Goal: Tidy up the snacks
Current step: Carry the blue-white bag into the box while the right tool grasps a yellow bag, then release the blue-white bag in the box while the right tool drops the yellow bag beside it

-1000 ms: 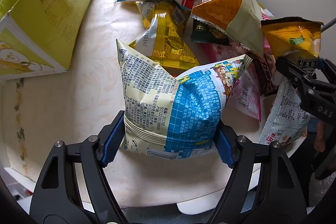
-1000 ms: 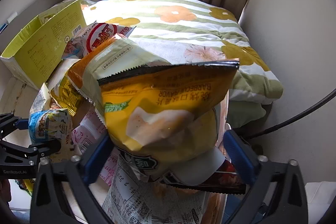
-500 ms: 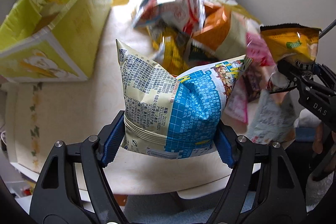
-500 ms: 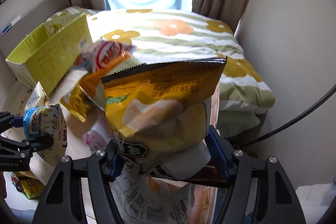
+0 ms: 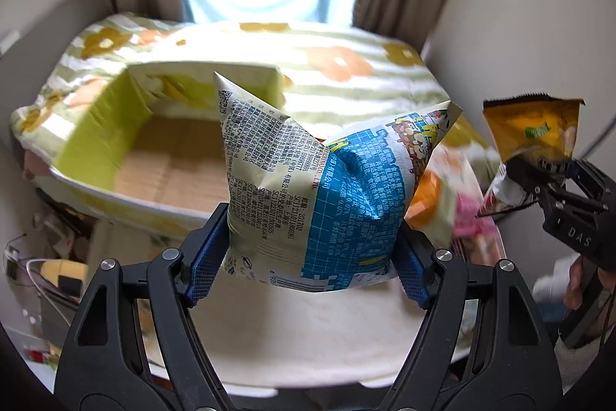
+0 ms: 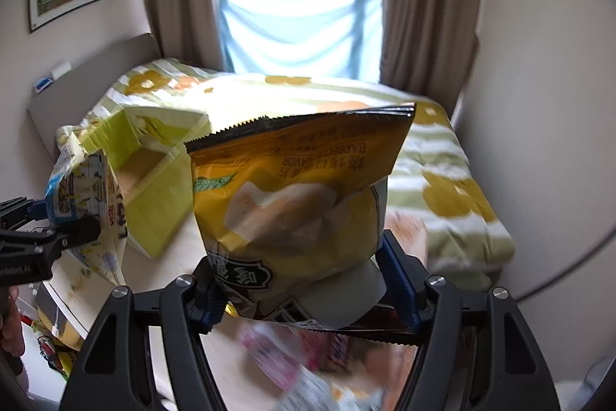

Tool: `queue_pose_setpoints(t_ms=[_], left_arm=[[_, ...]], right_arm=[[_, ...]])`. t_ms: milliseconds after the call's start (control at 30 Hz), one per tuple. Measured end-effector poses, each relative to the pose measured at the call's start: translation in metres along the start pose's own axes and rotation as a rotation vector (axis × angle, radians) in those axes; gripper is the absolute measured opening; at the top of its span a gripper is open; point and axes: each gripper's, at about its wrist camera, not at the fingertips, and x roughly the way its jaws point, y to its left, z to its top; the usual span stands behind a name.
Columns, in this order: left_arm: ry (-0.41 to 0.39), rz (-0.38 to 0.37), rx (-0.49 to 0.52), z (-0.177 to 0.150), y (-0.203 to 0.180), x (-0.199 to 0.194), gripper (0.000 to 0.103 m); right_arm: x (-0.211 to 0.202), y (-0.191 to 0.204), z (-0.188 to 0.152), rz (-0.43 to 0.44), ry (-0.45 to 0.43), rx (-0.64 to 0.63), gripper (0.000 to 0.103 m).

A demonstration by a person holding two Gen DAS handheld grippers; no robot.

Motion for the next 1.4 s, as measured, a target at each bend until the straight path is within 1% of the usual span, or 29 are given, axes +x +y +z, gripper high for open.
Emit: queue_pose_setpoints(t_ms=[133,233,367,433,567,667,767,867,1000,1033,1067,1100,1133,1200,1300,1400], left_arm=[[-0.04,0.028,-0.044,0.034,0.048,-0.007,0.075],[-0.039,0.048,-0.073,0.059,0.088,0.0,0.075],[-0.027,0.078,-0.087,0.086,0.143,0.012,0.075],[-0.005,0.086,-0.086,0.096,0.167,0.023,0.075],[0.054,0.08,-0.088,0.111,0.213,0.053,0.075],[0.097,0.068,-0.072,0.118,0.236,0.076,0.075],[0.148,0.055,-0.05,0.12,0.25,0.103,0.075],[0.196,0.043,-0.017,0.118,0.256,0.128,0.076],[0.249,0.022,0.029,0.114,0.257,0.155,0.077],[0.253,0.022,0.037,0.114,0.257,0.159,0.08],[0.254,0.023,0.047,0.114,0.257,0.163,0.081],[0.254,0.023,0.063,0.114,0.255,0.165,0.085],[0.248,0.023,0.079,0.114,0.254,0.166,0.092],[0.23,0.039,0.103,0.113,0.251,0.164,0.103],[0.224,0.056,0.124,0.109,0.249,0.157,0.102],[0.217,0.07,0.117,0.103,0.255,0.145,0.102]], right_arm=[[0.013,0.038,0.04,0.039,-0.029,-0.031,0.065],[0.026,0.065,0.064,0.074,-0.045,-0.041,0.065],[0.057,0.108,0.091,0.121,-0.036,-0.025,0.065],[0.075,0.13,0.099,0.137,-0.016,-0.015,0.065],[0.113,0.171,0.108,0.161,0.049,0.022,0.065],[0.142,0.199,0.116,0.181,0.096,0.052,0.065],[0.157,0.221,0.12,0.174,0.133,0.069,0.065],[0.173,0.236,0.12,0.152,0.172,0.093,0.065],[0.184,0.243,0.119,0.111,0.211,0.141,0.065],[0.186,0.243,0.119,0.106,0.22,0.152,0.065],[0.189,0.243,0.119,0.1,0.231,0.162,0.065],[0.191,0.242,0.119,0.095,0.239,0.168,0.065],[0.191,0.24,0.118,0.09,0.245,0.171,0.065],[0.191,0.235,0.114,0.084,0.256,0.18,0.065],[0.191,0.23,0.112,0.086,0.275,0.199,0.065],[0.195,0.232,0.11,0.083,0.287,0.199,0.066]])
